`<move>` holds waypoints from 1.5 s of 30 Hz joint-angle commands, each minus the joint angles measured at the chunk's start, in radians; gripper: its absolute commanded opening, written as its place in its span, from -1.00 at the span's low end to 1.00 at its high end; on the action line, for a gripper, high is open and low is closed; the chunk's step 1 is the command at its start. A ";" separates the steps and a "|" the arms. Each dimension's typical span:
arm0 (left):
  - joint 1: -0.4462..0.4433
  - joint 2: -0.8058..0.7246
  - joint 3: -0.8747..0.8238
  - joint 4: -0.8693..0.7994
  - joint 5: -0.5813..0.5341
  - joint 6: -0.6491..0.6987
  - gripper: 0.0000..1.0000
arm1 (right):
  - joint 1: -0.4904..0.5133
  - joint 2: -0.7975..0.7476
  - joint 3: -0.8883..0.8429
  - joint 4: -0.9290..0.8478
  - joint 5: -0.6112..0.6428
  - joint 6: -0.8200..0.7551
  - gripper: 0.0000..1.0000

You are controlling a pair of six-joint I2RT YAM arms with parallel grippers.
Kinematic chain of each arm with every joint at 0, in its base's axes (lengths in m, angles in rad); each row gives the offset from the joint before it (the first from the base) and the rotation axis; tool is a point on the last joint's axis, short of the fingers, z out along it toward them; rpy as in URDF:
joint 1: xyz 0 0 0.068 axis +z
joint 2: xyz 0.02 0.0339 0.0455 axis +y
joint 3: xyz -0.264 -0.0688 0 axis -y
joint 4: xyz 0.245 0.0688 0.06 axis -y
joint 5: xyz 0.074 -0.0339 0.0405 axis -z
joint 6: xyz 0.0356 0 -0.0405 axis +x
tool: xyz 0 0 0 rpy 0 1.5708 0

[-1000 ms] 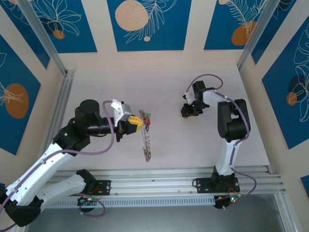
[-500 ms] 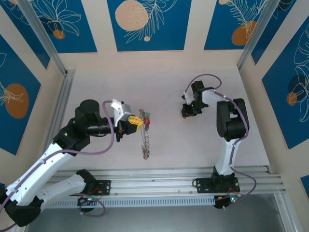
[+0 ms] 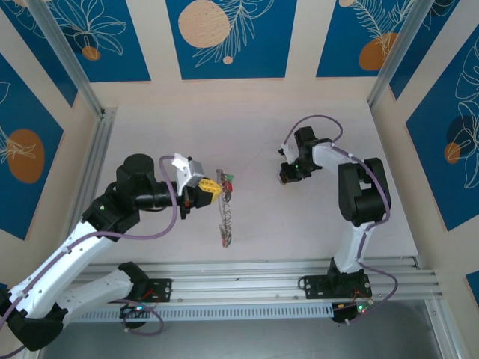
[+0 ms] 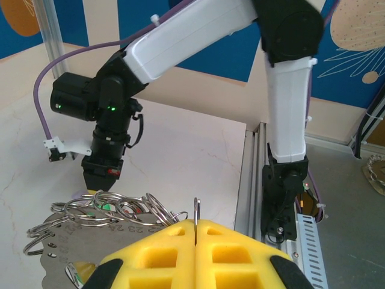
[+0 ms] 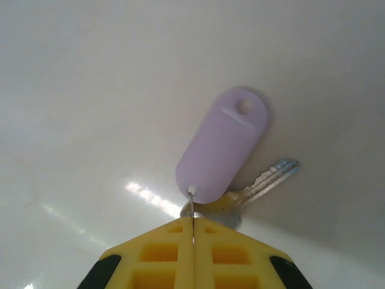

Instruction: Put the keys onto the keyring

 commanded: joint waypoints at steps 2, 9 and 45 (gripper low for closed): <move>0.011 -0.005 0.010 0.038 -0.014 0.011 -1.00 | 0.107 -0.173 -0.092 0.119 0.067 -0.088 -1.00; 0.012 0.003 0.041 -0.007 -0.068 0.061 -1.00 | 0.234 -0.340 -0.166 0.183 0.054 -0.115 -1.00; 0.011 0.039 0.131 -0.117 -0.176 0.264 -1.00 | 0.465 -0.690 -0.031 0.261 -0.603 0.328 -1.00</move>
